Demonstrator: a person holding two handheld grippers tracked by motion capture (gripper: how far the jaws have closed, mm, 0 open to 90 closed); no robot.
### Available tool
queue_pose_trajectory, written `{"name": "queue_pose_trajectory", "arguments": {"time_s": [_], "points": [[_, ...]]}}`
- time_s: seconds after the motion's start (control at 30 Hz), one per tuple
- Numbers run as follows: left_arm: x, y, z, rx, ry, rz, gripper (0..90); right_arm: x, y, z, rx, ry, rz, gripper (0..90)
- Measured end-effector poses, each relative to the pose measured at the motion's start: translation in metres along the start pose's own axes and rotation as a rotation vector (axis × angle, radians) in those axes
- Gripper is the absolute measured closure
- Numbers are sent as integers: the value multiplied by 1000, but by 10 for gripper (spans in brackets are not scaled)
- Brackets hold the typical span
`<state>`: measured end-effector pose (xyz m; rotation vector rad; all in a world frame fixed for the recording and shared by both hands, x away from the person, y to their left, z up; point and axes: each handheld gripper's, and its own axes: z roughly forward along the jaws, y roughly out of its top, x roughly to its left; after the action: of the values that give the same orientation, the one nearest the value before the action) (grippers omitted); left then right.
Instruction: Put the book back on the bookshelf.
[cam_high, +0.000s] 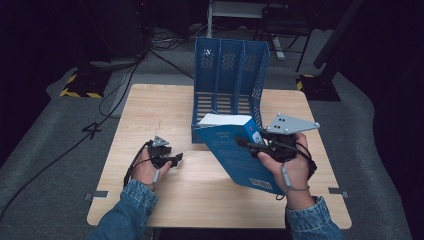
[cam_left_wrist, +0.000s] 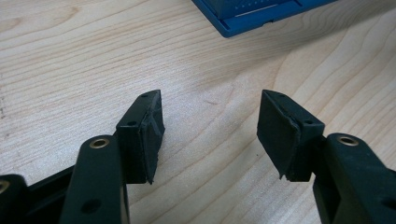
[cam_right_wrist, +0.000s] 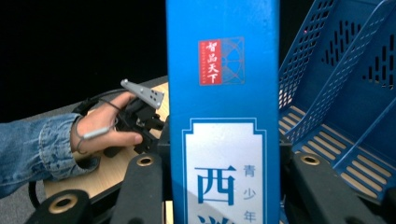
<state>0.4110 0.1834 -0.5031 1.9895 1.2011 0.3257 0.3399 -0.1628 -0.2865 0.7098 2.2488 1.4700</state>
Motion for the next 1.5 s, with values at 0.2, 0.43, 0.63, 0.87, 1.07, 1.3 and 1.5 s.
{"name": "queue_pose_trajectory", "arguments": {"time_s": [0.2, 0.43, 0.63, 0.87, 1.07, 1.3, 1.5], "points": [[-5, 1, 2, 20, 30, 56, 372, -2, 6, -2, -22, -7, 9, 618], [-12, 1, 4, 30, 68, 108, 351, -10, 14, -3, -59, -21, 45, 618], [-13, 1, 5, 34, 80, 126, 340, -17, 22, -3, -78, -37, 63, 617], [-12, 1, 4, 39, 77, 127, 336, -27, 29, -3, -90, -65, 83, 618], [-6, 1, 2, 33, 94, 108, 335, -38, 35, -4, -105, -78, 94, 618], [5, 0, -1, 41, 91, 113, 299, -58, 44, -5, -150, -23, 53, 617], [9, -1, -2, 43, 100, 98, 252, -73, 55, -4, -148, -51, 77, 617]]}}
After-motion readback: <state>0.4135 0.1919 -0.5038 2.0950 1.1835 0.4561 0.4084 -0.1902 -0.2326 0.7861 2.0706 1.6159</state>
